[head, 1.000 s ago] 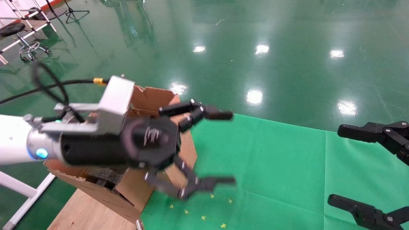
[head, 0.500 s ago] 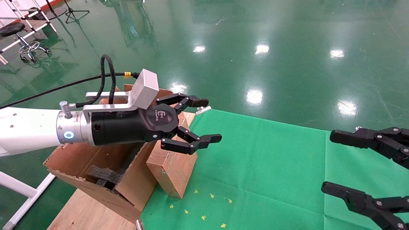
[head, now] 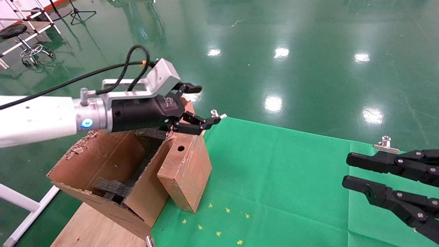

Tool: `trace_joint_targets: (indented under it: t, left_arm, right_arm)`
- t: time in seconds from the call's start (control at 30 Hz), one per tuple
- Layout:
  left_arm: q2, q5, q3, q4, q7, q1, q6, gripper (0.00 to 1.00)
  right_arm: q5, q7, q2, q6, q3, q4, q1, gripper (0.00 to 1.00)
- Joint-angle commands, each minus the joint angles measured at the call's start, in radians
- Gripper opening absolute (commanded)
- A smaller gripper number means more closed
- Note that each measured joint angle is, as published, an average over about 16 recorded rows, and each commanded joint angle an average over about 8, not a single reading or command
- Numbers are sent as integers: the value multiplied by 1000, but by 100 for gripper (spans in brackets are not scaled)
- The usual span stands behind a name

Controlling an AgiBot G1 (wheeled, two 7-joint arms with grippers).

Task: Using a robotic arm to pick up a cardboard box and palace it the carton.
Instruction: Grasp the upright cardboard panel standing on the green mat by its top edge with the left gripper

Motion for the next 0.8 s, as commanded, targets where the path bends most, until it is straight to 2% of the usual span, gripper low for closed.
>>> trace_joint_targets:
  t: [0.03,0.13,0.27,0.53,0.67,0.8]
  left_arm:
    - [9,59,21,-4,-46,-29,-17,100]
    - [25,156,61,3,-171,-87,18,100]
    - [53,275,116,15,-390,-174,110,100]
    - [146,480,237,54,-833,-360,412,100]
    - [191,511,290,80,-947,-423,506,100]
    - [198,458,327,113,-972,-446,519,100]
  right_arm:
    - [0,0,0,0,0,0,0,0]
    - [0,0,0,0,0,0,0,0]
    - [0,0,0,0,0,0,0,0]
    - [0,0,0,0,0,0,0,0]
    - [0,0,0,0,0,0,0,0]
    - [0,0,0,0,0,0,0,0]
